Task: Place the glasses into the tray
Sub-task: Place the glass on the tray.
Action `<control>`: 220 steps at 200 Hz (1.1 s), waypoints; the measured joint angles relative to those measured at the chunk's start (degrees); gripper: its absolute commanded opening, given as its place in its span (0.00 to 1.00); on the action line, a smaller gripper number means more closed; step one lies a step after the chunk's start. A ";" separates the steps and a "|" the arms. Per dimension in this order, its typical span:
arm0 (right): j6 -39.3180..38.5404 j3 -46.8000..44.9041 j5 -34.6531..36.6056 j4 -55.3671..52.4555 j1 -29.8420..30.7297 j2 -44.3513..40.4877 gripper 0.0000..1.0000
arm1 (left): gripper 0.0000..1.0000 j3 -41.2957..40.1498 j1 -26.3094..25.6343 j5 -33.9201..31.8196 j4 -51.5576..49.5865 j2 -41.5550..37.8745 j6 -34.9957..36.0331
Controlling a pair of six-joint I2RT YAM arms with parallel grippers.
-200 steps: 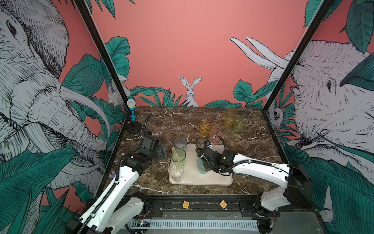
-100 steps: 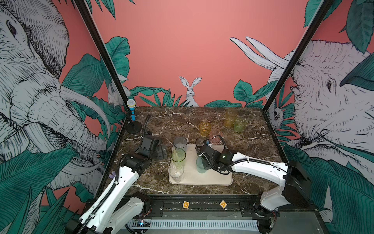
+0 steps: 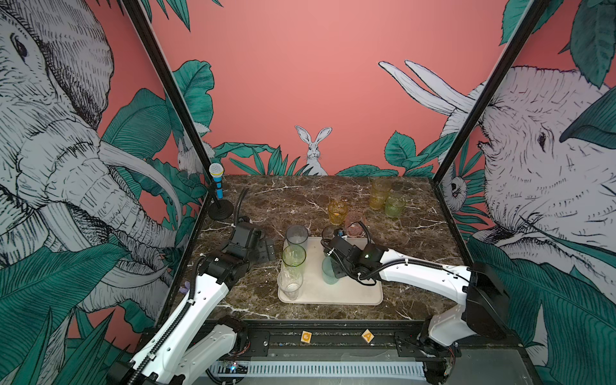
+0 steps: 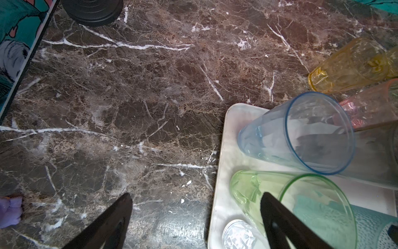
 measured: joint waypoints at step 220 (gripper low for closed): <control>-1.92 9.84 -0.52 -8.96 -0.04 -7.56 0.44 | 0.94 0.20 0.00 -0.09 -0.52 0.00 0.02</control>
